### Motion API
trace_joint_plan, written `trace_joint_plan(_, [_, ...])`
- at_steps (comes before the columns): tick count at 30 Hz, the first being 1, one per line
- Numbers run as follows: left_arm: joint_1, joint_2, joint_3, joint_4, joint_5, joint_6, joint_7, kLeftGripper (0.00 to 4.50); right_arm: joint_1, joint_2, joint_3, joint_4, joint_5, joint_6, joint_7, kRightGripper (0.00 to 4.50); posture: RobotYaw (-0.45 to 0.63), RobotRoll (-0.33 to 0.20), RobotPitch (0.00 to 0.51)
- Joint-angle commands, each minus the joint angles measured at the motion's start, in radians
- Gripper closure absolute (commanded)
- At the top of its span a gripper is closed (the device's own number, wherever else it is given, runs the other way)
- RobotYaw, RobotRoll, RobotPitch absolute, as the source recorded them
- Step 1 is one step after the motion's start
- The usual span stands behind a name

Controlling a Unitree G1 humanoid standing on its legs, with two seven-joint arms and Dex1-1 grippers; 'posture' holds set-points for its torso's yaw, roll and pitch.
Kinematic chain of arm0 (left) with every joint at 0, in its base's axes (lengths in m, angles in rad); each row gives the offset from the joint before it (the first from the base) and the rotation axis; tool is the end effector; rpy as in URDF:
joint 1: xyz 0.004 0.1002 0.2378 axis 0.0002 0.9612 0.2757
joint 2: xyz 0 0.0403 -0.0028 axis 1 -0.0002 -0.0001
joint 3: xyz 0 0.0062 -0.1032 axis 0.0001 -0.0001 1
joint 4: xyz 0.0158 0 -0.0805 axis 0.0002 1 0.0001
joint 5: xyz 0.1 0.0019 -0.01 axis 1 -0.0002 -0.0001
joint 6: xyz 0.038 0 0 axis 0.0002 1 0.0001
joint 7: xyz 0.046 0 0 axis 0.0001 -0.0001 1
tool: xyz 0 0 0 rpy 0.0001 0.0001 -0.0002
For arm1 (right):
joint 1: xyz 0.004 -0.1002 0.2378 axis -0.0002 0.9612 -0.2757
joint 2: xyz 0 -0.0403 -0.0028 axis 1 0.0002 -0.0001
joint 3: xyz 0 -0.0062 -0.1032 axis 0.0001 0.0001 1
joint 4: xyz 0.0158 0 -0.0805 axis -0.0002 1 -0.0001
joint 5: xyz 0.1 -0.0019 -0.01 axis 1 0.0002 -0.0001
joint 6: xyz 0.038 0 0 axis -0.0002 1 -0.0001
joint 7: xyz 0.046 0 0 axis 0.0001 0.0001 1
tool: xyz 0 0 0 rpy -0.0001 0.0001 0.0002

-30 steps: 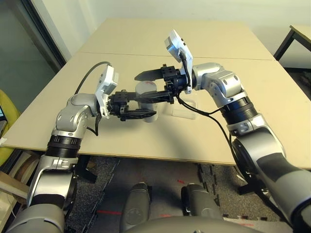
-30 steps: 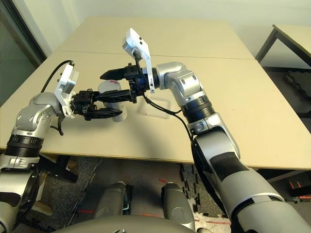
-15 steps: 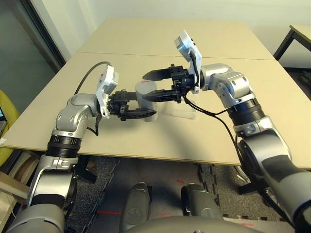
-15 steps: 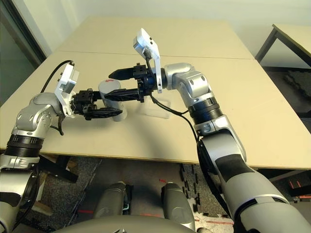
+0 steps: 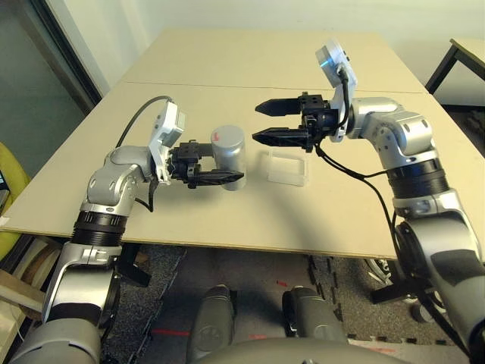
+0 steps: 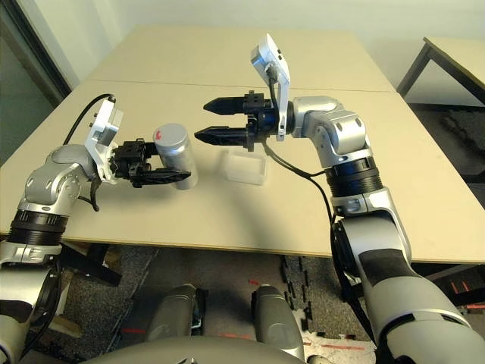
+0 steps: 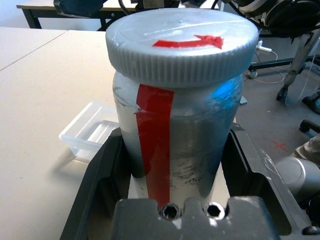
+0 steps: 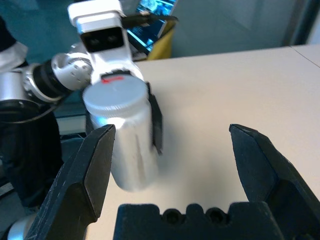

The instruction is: Pour the medicine from the bottle into the box.

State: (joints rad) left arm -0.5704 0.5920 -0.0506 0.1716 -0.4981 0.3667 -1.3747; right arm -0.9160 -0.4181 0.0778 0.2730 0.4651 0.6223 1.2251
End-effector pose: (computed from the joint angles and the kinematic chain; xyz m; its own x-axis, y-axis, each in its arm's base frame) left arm 0.2951 0.2271 0.1671 0.1312 -0.9858 -0.1045 0.9912 0.1283 0.0337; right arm 0.3301 -0.1635 0.2240 0.1342 0.9896 -0.0527 -0.9908 0.1349 0.0107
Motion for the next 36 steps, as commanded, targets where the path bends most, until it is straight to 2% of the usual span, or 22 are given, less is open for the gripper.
trace_joint_plan(1, [-0.004, 0.0, -0.002, -0.005, 0.002, -0.003, -0.006, 1.68, 0.008, -0.007, -0.028, -0.044, 0.032, 0.02, -0.014, 0.0, -0.05, 0.0, 0.032])
trace_joint_plan(14, [-0.003, -0.001, -0.003, 0.002, 0.005, -0.005, -0.006, 1.68, -0.015, 0.087, 0.039, -0.179, 0.095, 0.085, -0.021, 0.0, -0.04, 0.0, 0.027])
trace_joint_plan(25, [0.0, -0.009, -0.005, -0.005, 0.004, -0.003, 0.0, 1.68, -0.065, 0.162, 0.133, -0.087, 0.011, -0.014, -0.027, 0.0, -0.04, 0.0, 0.028])
trace_joint_plan(36, [0.006, -0.011, -0.003, -0.01, 0.004, -0.004, 0.002, 1.68, -0.105, 0.192, 0.175, 0.0, -0.076, -0.096, -0.005, 0.0, -0.04, 0.0, 0.029])
